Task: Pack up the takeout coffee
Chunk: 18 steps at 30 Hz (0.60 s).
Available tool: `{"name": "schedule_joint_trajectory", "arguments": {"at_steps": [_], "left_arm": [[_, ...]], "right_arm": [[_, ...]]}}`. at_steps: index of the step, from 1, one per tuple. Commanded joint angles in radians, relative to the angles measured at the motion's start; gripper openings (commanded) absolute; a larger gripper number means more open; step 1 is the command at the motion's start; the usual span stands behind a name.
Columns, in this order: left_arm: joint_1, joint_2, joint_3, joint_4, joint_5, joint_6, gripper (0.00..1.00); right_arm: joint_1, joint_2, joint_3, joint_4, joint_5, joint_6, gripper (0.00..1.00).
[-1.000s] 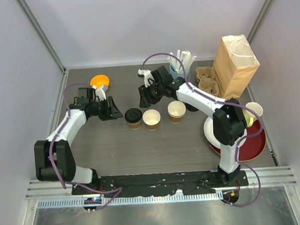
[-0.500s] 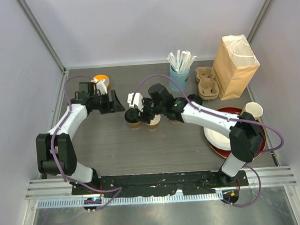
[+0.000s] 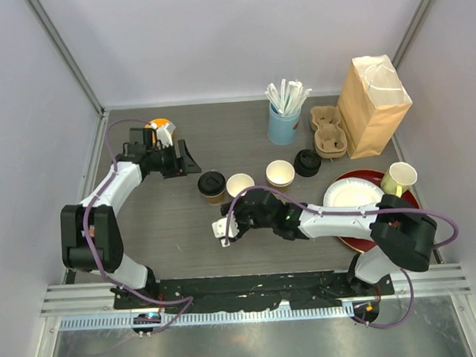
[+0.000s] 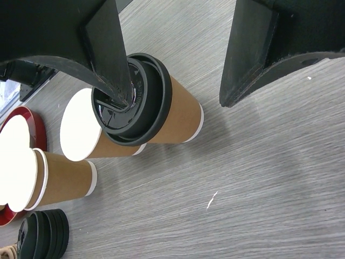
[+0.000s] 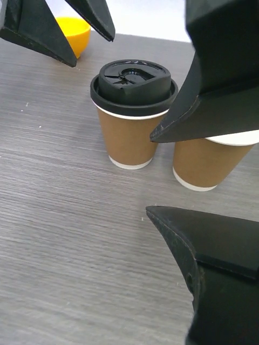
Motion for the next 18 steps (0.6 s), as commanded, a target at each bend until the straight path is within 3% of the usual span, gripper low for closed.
{"name": "schedule_joint_trajectory", "arguments": {"at_steps": [1, 3, 7, 18], "left_arm": [[-0.008, -0.005, 0.006, 0.053, 0.01, -0.037, 0.7], [-0.008, -0.008, 0.006, 0.056, -0.004, -0.037, 0.7], [-0.008, -0.007, 0.006, 0.062, -0.004, -0.04, 0.69], [-0.02, 0.036, -0.006, 0.076, 0.016, -0.057, 0.64]], "right_arm": [[0.026, 0.024, -0.045, 0.289, 0.149, -0.214, 0.52], [0.041, 0.049, -0.054, 0.344, 0.179, -0.237, 0.45], [0.051, 0.098, -0.068, 0.438, 0.224, -0.26, 0.45], [0.054, 0.165, -0.045, 0.443, 0.316, -0.325, 0.41]]}}
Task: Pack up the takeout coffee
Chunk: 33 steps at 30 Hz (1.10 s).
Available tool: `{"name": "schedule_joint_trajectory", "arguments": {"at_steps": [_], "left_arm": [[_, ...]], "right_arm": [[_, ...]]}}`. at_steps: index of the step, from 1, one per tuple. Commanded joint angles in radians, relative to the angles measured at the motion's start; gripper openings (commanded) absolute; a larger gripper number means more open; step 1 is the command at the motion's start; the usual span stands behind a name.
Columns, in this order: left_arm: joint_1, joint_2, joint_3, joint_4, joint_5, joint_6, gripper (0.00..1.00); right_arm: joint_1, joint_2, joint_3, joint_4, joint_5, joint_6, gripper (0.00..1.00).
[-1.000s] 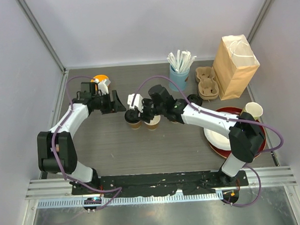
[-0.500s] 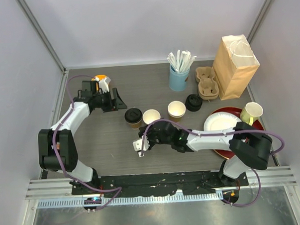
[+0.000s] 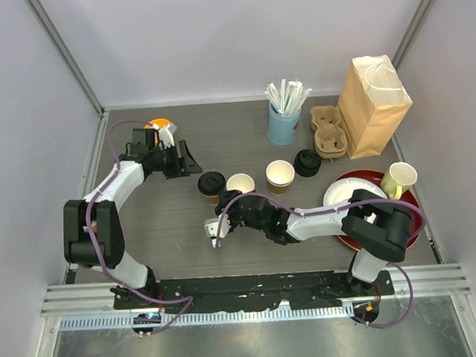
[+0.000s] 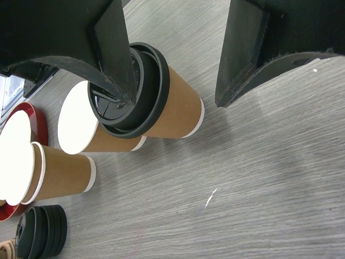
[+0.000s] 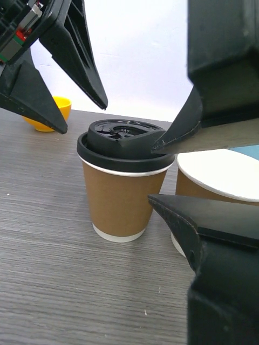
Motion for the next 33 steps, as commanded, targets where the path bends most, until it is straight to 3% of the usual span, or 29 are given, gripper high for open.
{"name": "schedule_joint_trajectory", "arguments": {"at_steps": [1, 20, 26, 33], "left_arm": [[-0.016, 0.008, -0.005, 0.039, 0.02, -0.014, 0.64], [-0.04, 0.015, -0.005, 0.019, 0.016, 0.004, 0.59], [-0.039, 0.013, 0.0, 0.008, 0.014, 0.012, 0.58], [-0.039, -0.016, 0.02, -0.015, -0.003, 0.049, 0.58]], "right_arm": [[0.007, 0.003, 0.014, 0.05, 0.035, -0.053, 0.4], [0.007, 0.061, 0.03, 0.021, 0.056, -0.057, 0.27], [0.005, 0.036, 0.018, -0.001, 0.029, -0.033, 0.29], [0.004, -0.176, 0.161, -0.399, -0.226, 0.229, 0.44]]}}
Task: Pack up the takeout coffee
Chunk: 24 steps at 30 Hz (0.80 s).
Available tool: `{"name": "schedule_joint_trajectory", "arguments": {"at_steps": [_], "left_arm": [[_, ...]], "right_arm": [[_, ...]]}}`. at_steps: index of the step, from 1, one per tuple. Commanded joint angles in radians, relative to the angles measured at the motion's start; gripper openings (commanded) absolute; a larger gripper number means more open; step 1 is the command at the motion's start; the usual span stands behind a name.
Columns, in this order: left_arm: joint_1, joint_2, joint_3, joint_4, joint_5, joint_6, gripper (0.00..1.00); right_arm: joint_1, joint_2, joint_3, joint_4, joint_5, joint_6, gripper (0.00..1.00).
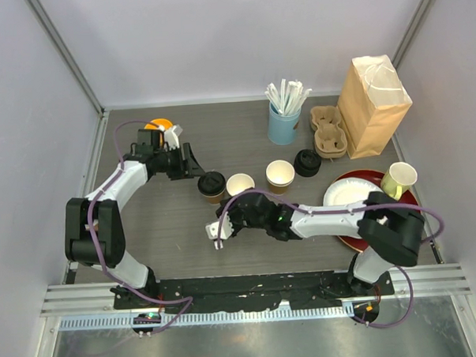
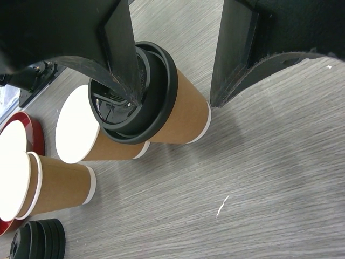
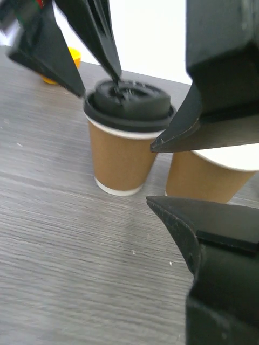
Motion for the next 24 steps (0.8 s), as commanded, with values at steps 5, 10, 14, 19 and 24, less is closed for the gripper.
{"name": "schedule_joint_trajectory", "arguments": {"at_steps": [5, 10, 14, 19, 24], "left_arm": [[-0.004, -0.038, 0.028, -0.013, -0.013, 0.051, 0.58], [-0.004, -0.039, 0.025, -0.019, -0.014, 0.06, 0.58], [-0.004, -0.036, 0.025, -0.022, -0.016, 0.061, 0.58], [-0.002, -0.042, 0.03, -0.019, -0.011, 0.063, 0.58], [-0.009, -0.042, 0.024, -0.02, -0.004, 0.066, 0.58]], "right_arm": [[-0.091, -0.159, 0.26, -0.285, -0.32, 0.377, 0.49], [-0.183, -0.026, 0.421, -0.4, -0.398, 0.366, 0.52], [-0.191, 0.034, 0.485, -0.476, -0.441, 0.291, 0.53], [-0.208, 0.08, 0.516, -0.517, -0.435, 0.263, 0.5], [-0.214, 0.113, 0.515, -0.517, -0.424, 0.26, 0.45]]}}
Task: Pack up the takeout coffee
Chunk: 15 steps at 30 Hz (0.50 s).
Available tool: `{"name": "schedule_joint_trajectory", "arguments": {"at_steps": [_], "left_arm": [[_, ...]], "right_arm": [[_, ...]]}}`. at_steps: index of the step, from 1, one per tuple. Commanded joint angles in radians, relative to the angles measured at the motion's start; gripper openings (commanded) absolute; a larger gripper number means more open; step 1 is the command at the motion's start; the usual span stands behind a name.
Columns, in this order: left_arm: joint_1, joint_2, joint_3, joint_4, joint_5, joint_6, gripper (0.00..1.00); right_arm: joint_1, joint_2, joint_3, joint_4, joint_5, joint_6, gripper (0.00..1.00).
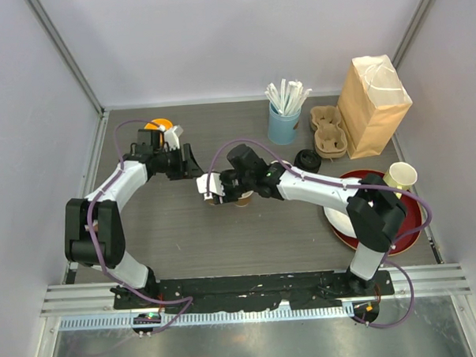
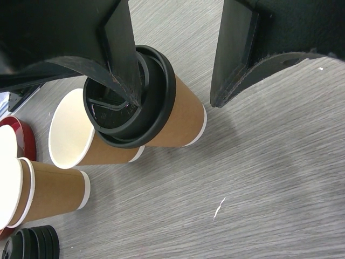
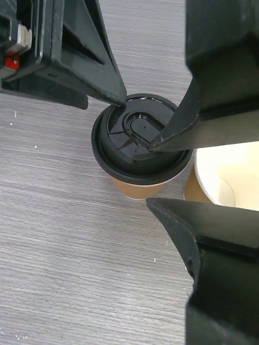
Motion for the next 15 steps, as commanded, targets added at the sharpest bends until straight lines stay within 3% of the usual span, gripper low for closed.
{"name": "schedule_joint_trajectory", "arguments": {"at_steps": [1, 10, 15], "left_arm": [[-0.01, -0.038, 0.02, -0.002, 0.005, 0.022, 0.58], [-0.03, -0.046, 0.033, -0.003, -0.004, 0.037, 0.58], [-0.035, -0.052, 0.043, -0.014, -0.011, 0.045, 0.58]], "right_arm": [[-0.009, 0.005, 0.05, -0.008, -0.015, -0.008, 0.43], [-0.015, -0.034, 0.03, -0.005, -0.017, -0.002, 0.42], [-0.035, -0.041, 0.034, 0.026, -0.02, 0.025, 0.48]]}}
